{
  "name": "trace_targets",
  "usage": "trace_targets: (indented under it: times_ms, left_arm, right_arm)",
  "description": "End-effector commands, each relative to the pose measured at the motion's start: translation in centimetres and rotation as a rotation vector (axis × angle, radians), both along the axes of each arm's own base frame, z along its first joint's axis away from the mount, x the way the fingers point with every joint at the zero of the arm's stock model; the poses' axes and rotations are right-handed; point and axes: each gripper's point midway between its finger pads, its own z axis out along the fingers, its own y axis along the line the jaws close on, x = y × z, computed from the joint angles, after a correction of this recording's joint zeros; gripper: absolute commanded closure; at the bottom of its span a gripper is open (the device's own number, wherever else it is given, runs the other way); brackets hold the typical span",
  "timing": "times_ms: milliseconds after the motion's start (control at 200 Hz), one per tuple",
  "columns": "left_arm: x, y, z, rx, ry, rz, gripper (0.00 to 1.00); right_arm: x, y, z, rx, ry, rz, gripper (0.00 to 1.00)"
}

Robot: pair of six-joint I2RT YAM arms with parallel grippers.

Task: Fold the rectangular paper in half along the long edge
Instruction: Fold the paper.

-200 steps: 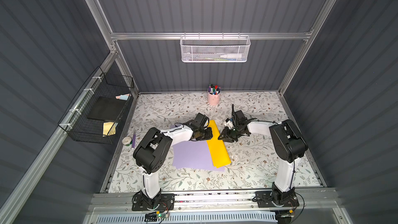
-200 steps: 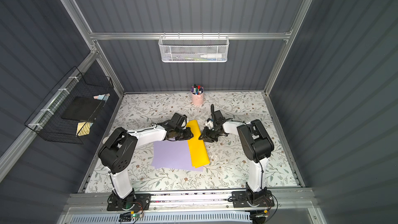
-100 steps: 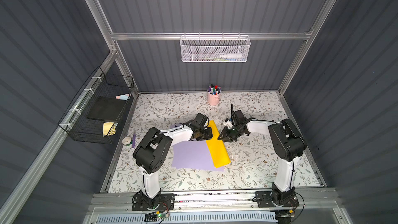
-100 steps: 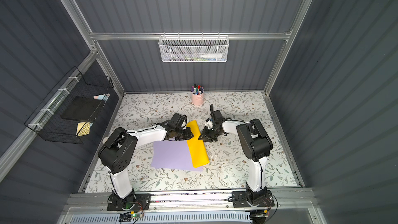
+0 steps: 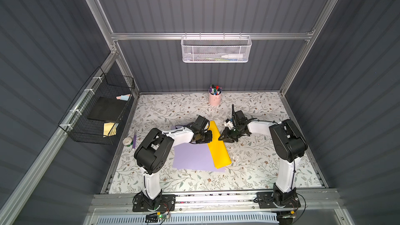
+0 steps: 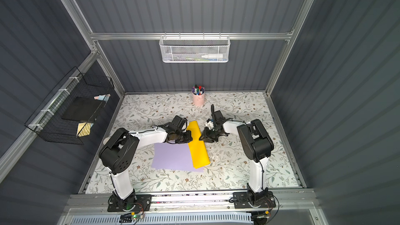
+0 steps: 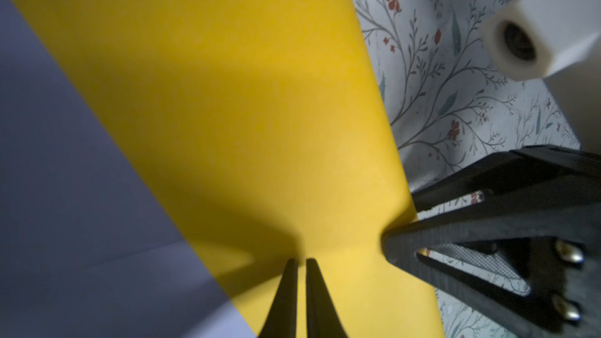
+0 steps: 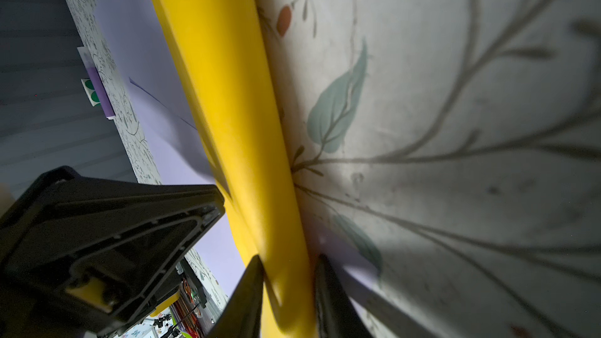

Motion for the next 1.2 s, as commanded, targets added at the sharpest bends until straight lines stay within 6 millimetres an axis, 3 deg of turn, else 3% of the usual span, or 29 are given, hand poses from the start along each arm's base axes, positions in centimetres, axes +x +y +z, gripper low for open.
trace_targets:
  times_ms: [0, 140, 370, 600, 730, 860, 1001, 1196]
  left_arm:
    - [-0.8, 0.4, -1.4, 0.031, 0.028, -0.009, 0.92]
    - [-1.1, 0.9, -1.9, 0.052, 0.039, -0.003, 1.0]
    - [-2.4, 2.3, -3.7, 0.107, 0.089, 0.014, 1.0]
    - [-3.4, 2.9, -4.4, 0.113, 0.109, 0.017, 1.0]
    - [-3.4, 2.9, -4.6, 0.114, 0.11, 0.016, 1.0]
    - [-3.4, 2.8, -4.6, 0.111, 0.11, 0.015, 1.0]
    - [-3.3, 2.8, -4.5, 0.108, 0.108, 0.017, 1.0]
    - [-3.3, 2.8, -4.4, 0.105, 0.106, 0.017, 1.0]
  right_arm:
    - [-1.8, -1.4, -3.1, -0.106, 0.078, 0.005, 0.7]
    - [-1.8, -1.4, -3.1, -0.107, 0.078, 0.004, 0.69]
    - [-1.4, -1.4, -2.4, -0.108, 0.063, 0.001, 0.64]
    - [0.7, -2.1, 2.7, -0.133, -0.044, -0.007, 0.59]
    - [2.6, -2.1, 5.9, -0.072, -0.106, -0.045, 0.7]
    - [3.5, 0.2, 7.8, 0.061, -0.122, -0.012, 0.86]
    - [4.4, 1.8, 6.9, 0.123, -0.094, 0.015, 0.93]
    - [5.1, 3.5, 5.1, 0.179, -0.034, 0.057, 0.94]
